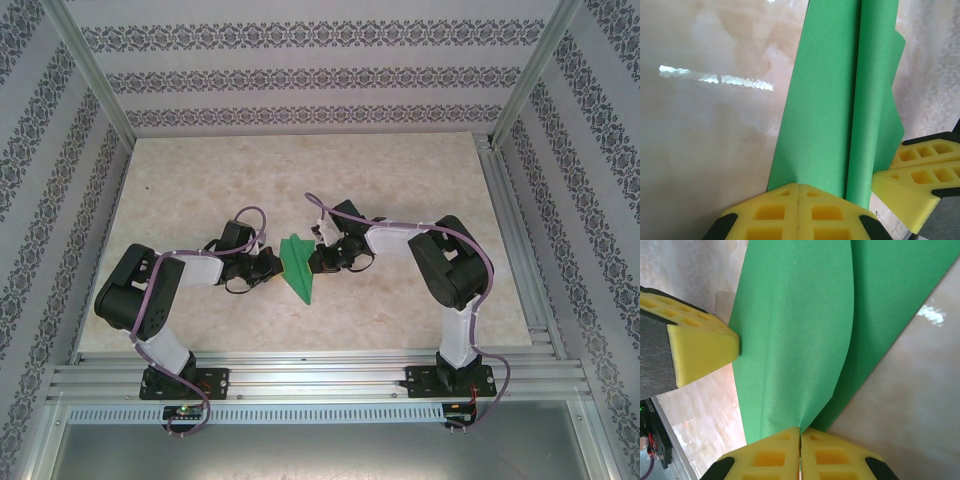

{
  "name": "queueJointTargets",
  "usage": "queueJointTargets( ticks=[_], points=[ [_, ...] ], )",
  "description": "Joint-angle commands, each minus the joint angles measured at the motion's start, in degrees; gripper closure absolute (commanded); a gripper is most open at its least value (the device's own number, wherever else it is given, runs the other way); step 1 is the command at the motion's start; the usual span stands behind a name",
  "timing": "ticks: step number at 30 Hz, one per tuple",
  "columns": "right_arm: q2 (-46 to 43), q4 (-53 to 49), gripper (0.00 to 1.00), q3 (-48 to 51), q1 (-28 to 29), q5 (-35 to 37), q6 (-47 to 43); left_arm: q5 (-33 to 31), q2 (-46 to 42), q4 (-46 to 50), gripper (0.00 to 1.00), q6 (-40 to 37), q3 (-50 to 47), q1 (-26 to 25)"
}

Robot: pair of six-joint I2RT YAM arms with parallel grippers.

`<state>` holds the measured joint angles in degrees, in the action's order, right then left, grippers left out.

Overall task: Fold a paper plane with a square sheet of paper (fold left side to right side)
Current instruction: Fourth fold the wing at the center of the table.

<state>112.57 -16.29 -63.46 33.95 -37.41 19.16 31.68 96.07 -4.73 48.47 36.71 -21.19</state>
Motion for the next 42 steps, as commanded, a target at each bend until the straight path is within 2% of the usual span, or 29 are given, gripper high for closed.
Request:
queueJointTargets(
  ticks=[1,18,21,25,27,28,30,34,38,42],
  points=[
    [1.5,-0.3,0.92,-0.6,-0.5,0.8,-1.4,-5.7,2.5,5.6,1.00,-1.4,-1.0,-0.7],
    [4.9,-5.1,0.92,-2.6,0.5,3.5,-2.6,-3.5,1.2,4.5,0.99,-1.1,-0.9,-0.7],
    [5.3,-7.4,0.92,-3.1,0.8,5.0,-3.4,-3.1,-2.1,6.7,0.85,-2.0,1.4,-0.6],
    [5.5,-8.8,0.92,-3.0,1.0,6.1,-3.6,-5.0,-7.2,15.7,0.67,-5.9,7.5,-0.6],
    [5.6,-9.1,0.92,-3.1,1.1,6.3,-3.7,-5.9,-9.1,18.8,0.64,-7.0,9.7,-0.6],
    [5.6,-9.0,0.92,-3.1,1.2,6.3,-3.5,-5.7,-9.6,18.8,0.64,-6.8,10.2,-0.6],
    [5.6,-8.9,0.92,-3.2,1.4,6.1,-3.5,-3.3,-9.2,16.2,0.72,-5.3,10.6,-0.7],
    [5.6,-9.1,0.91,-3.5,1.7,6.3,-3.5,0.6,-4.3,9.5,0.85,-2.1,11.4,-2.2],
    [5.6,-9.9,0.91,-3.9,1.8,6.5,-3.9,2.4,1.9,2.9,0.90,1.6,12.9,-4.7],
    [5.8,-10.0,0.91,-4.1,2.0,6.5,-4.1,1.3,6.4,0.3,0.93,3.4,14.9,-6.8]
  ],
)
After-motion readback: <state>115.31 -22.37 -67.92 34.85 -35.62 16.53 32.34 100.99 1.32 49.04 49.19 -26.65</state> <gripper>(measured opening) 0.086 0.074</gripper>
